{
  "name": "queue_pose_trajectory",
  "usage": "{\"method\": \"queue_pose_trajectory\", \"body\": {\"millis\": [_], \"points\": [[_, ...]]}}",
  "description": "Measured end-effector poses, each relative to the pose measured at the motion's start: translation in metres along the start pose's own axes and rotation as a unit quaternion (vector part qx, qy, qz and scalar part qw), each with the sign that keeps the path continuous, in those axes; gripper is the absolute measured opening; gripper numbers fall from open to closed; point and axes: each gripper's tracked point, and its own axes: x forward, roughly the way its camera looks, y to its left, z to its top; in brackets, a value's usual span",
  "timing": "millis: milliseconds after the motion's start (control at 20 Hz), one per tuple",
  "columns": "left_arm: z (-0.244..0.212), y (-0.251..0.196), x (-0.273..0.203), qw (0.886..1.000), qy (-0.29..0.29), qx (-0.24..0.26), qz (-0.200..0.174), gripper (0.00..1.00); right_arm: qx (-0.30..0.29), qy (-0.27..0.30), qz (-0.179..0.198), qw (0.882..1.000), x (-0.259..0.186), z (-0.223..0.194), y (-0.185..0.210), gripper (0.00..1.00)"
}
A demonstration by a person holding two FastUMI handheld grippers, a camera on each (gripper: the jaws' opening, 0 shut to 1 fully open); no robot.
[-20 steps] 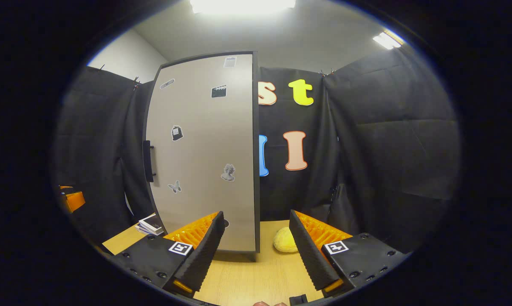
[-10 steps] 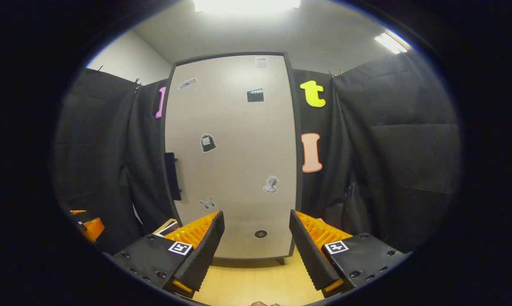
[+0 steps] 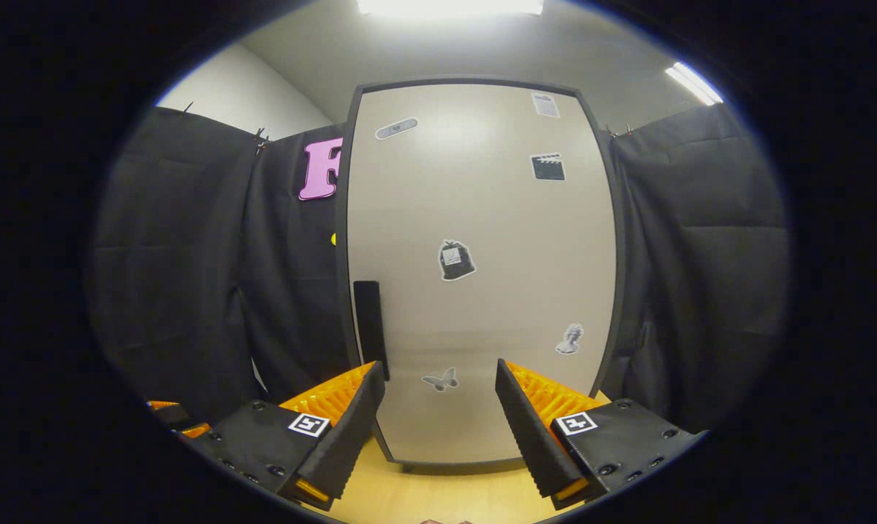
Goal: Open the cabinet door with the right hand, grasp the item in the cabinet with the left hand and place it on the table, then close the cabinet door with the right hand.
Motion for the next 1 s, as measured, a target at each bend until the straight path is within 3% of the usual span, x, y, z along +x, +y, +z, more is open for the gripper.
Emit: {"method": "queue_pose_trajectory", "body": {"millis": [150, 200, 300, 400, 500, 600, 650, 800, 1000], "points": [[-0.005, 0.016, 0.006, 1.000, 0.000, 0.004, 0.000, 0.92, 0.018, -0.002, 0.013, 1.000, 0.021, 0.004, 0.028, 0.97], [-0.008, 0.020, 0.007, 1.000, 0.000, 0.011, -0.001, 0.92, 0.015, -0.005, 0.014, 1.000, 0.029, 0.006, 0.034, 0.92], [-0.015, 0.027, 0.010, 1.000, 0.004, 0.018, 0.001, 0.92, 0.004, -0.010, 0.012, 1.000, 0.042, 0.009, 0.044, 0.97], [-0.024, 0.030, 0.010, 1.000, 0.014, 0.005, -0.002, 0.92, -0.007, -0.017, 0.008, 1.000, 0.054, 0.014, 0.050, 0.92], [-0.031, 0.032, 0.012, 1.000, 0.022, 0.002, 0.001, 0.92, -0.021, -0.020, 0.002, 1.000, 0.069, 0.017, 0.054, 0.97], [-0.037, 0.037, 0.014, 0.999, 0.022, 0.031, 0.010, 0.93, -0.027, -0.016, -0.006, 1.000, 0.081, 0.014, 0.055, 0.92], [-0.041, 0.040, 0.013, 0.999, 0.021, 0.044, 0.013, 0.92, -0.024, -0.011, -0.007, 1.000, 0.088, 0.012, 0.057, 0.96], [-0.048, 0.047, 0.011, 0.998, 0.028, 0.060, 0.012, 0.92, -0.017, 0.004, 0.000, 1.000, 0.101, 0.004, 0.061, 0.97], [-0.050, 0.071, 0.006, 0.998, 0.031, 0.047, 0.021, 0.92, -0.015, 0.020, -0.001, 1.000, 0.112, -0.007, 0.062, 0.89]]}}
